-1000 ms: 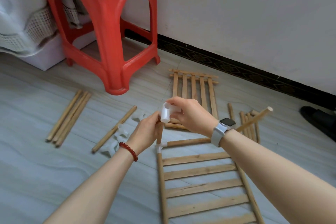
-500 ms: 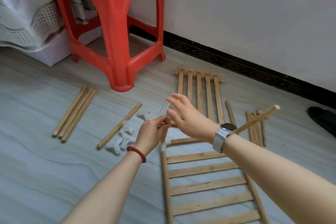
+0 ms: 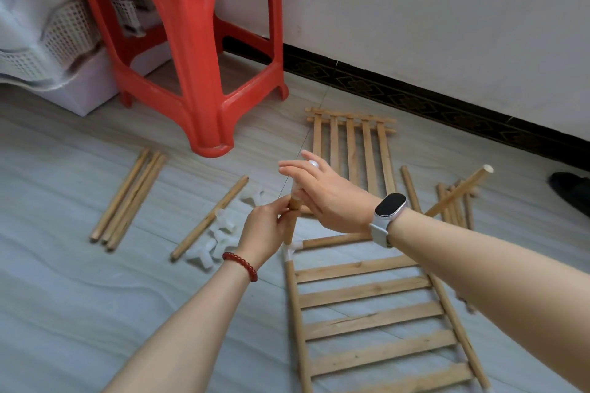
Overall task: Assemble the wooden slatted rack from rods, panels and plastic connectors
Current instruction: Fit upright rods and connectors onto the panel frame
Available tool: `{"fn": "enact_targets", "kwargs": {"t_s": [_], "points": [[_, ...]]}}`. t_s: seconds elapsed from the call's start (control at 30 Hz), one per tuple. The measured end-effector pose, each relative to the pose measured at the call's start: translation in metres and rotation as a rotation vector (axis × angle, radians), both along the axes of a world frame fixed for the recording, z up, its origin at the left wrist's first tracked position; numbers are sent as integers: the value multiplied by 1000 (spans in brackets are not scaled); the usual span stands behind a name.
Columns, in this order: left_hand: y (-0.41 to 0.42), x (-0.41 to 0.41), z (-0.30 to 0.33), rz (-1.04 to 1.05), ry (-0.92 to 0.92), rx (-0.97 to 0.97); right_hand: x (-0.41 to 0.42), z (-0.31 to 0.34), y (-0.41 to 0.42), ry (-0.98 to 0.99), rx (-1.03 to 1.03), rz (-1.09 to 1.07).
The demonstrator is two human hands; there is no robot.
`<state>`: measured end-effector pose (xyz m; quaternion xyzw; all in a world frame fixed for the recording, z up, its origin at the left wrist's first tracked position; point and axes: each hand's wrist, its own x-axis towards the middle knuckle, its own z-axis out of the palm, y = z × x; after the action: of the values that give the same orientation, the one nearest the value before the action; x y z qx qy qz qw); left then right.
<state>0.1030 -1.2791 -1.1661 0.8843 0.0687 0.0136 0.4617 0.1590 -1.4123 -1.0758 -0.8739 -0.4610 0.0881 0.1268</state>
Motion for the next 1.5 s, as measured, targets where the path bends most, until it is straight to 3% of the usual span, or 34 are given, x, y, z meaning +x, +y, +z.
{"fn": "enact_targets", "kwargs": {"t_s": [0.07,0.2,0.27,0.37,0.47,0.53,0.63,0.83,0.93,1.03,1.1,1.27,1.5], "points": [[0,1,2,-1,-10,1,-1,-3,-1,57,111,-38],[-2,-5,5,-9,-58,-2,-16,-15,2,417,433,-415],[-2,-5,6,-9,-68,-35,-19,-20,4,505,514,-548],[6,-6,-3,-22,-54,-28,-19,-26,4,513,534,-531],[28,-20,-35,-41,-2,274,-19,-32,3,603,663,-543],[47,-34,-64,-5,221,517,-18,-42,0,664,783,-643],[65,-43,-99,54,455,707,-15,-65,-8,680,963,-855],[64,-21,-127,41,375,1019,-21,-111,-30,714,865,-1087],[60,-21,-131,101,243,862,-23,-120,-44,738,774,-1101],[59,-31,-118,240,122,326,-22,-120,-54,769,652,-1056],[57,-37,-103,241,152,90,-23,-115,-56,824,522,-996],[38,-54,-59,17,270,23,-47,-95,-48,899,232,-682],[-26,-55,17,-274,165,1,-66,-43,-68,817,240,-508]]}}
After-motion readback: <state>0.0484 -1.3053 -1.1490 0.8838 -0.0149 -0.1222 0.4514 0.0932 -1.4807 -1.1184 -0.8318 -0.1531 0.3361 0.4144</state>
